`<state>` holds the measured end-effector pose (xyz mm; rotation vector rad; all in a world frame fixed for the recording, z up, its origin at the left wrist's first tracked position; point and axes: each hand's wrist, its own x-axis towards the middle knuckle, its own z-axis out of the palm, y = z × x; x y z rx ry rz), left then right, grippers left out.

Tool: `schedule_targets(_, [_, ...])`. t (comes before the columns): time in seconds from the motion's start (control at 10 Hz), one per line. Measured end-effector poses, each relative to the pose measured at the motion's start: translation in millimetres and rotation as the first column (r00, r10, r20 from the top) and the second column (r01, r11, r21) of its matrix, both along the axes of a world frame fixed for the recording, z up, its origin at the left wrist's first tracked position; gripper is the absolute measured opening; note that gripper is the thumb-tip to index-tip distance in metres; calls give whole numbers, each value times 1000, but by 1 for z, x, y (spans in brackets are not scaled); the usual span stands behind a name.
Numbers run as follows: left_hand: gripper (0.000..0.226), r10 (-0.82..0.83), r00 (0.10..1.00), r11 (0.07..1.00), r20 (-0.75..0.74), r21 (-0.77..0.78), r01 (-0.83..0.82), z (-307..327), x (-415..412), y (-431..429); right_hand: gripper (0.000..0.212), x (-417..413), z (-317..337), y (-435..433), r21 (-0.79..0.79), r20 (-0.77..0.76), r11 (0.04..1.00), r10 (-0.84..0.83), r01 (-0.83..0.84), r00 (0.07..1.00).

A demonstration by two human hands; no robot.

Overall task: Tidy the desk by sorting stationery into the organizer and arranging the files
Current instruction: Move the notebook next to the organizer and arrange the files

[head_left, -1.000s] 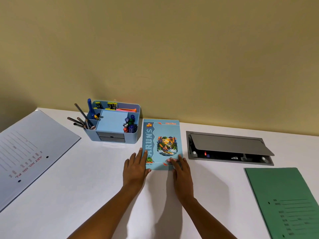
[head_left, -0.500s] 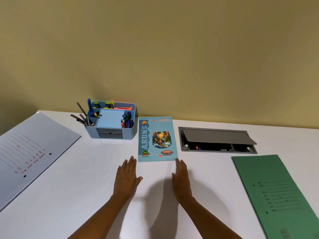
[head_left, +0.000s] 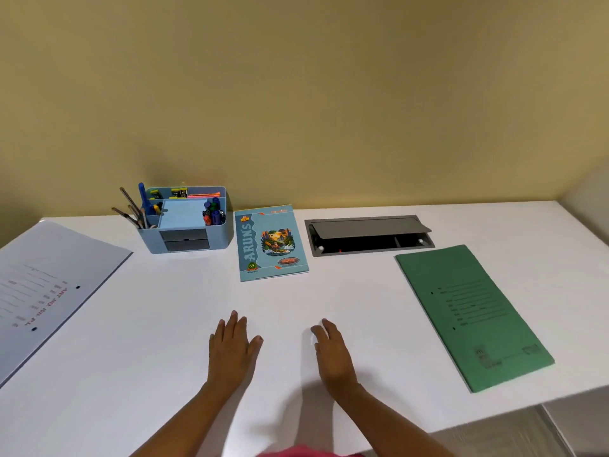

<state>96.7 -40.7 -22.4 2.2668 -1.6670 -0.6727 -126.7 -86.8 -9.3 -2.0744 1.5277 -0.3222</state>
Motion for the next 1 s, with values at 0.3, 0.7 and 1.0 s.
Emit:
schedule_targets(0.3, [61,22,951,999,-309,-38,-35,44,-66,-28,25,-57,20,-1,-188,182,942,-246,279,952])
schedule_targets(0.7, [45,37,858,995,-512,99,16,69,-245,-102,23,-247,28,-53,-229,315,713,-590,663,743])
schedule_targets(1.0, [44,128,829,988,-544,141,-60,72,-368,-142,55,-393,30,-116,-46,-130,568,-819,822,559])
